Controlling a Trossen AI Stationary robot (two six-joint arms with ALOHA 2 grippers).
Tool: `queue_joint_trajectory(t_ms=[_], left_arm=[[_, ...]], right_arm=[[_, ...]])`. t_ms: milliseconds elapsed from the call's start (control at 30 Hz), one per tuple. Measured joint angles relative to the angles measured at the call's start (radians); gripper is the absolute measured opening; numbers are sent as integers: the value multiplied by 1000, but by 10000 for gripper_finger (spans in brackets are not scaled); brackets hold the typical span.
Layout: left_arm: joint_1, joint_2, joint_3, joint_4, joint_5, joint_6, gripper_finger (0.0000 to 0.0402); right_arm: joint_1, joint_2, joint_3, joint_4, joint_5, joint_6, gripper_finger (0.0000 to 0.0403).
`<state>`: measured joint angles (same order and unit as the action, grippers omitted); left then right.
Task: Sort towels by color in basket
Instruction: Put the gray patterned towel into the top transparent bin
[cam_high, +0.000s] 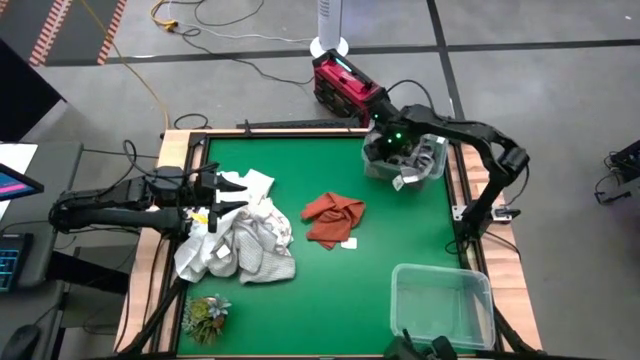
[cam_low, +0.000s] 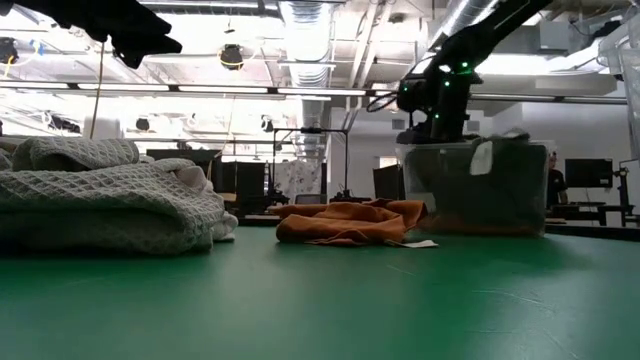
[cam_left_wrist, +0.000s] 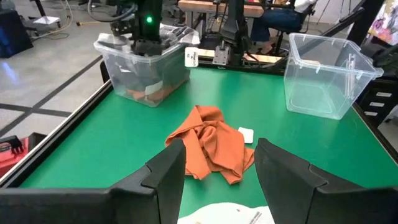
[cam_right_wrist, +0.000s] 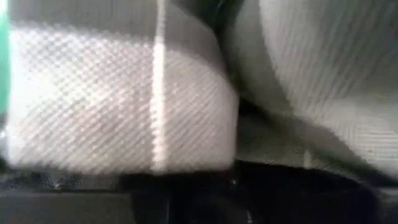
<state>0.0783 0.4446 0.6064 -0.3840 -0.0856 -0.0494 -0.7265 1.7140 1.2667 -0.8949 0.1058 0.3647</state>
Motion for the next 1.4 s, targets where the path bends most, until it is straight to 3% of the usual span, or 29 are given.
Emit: queue_joint_trajectory(t_ms=[267,533,733,933,1167,1267,1400], left_arm=[[0,0,0,0,0,-1,180],[0,0,0,0,0,-6,180],[0,0,0,0,0,-17,180],[0,0,0,0,0,-18,180],[0,0,0,-2,0,-16,180],[0,0,0,-6,0,-12,180],[0,0,0,-26,0,-12,180]], right_arm=[[13,-64,64,-92,8,-10,165],[11,-206,180,-211,118,-77,165],[-12,-271,193,-277,321,-255,171],[-56,-245,194,-274,322,-369,217],[-74,-110,194,-254,328,-457,254],[-82,-56,194,-242,370,-479,238],[-76,-33,194,-237,435,-482,149]])
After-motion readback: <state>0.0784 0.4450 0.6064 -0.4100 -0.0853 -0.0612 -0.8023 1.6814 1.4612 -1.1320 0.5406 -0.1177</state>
